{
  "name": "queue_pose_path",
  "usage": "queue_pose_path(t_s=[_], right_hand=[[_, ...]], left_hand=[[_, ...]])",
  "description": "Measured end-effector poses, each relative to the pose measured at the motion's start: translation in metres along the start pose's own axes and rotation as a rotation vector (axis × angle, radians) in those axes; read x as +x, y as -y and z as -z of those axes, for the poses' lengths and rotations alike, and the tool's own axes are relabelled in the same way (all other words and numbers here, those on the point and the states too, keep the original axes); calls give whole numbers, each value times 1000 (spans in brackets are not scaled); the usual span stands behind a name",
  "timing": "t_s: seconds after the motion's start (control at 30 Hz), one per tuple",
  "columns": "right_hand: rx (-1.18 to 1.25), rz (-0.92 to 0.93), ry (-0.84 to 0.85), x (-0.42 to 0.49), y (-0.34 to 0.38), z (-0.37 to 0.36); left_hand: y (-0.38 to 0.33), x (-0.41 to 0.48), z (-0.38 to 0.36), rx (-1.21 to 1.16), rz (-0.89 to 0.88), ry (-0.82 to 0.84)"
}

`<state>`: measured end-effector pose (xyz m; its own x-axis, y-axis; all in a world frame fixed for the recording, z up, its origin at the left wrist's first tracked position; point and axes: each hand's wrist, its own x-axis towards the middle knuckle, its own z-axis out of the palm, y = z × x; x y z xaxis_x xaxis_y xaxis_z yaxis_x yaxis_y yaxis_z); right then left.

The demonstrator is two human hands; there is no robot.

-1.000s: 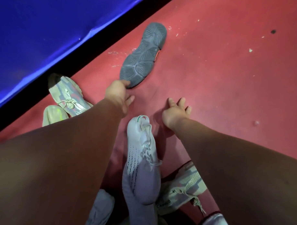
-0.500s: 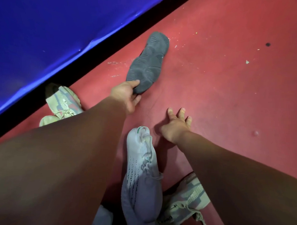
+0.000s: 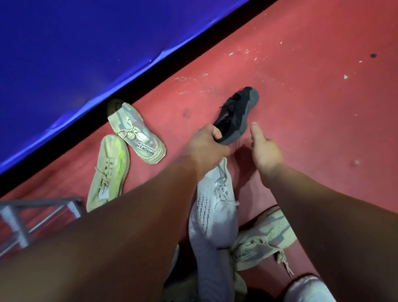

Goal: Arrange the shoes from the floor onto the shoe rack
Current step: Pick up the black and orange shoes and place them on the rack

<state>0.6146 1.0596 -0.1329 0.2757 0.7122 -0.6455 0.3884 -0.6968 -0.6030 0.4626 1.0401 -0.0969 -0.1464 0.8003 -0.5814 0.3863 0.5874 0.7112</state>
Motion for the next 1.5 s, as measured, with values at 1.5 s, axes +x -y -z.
queue_pose_path(t_s=[1.5], right_hand=[[36,742,1126,-841,156,-4]], left_hand=[[11,-836,424,-527,-179,-582]])
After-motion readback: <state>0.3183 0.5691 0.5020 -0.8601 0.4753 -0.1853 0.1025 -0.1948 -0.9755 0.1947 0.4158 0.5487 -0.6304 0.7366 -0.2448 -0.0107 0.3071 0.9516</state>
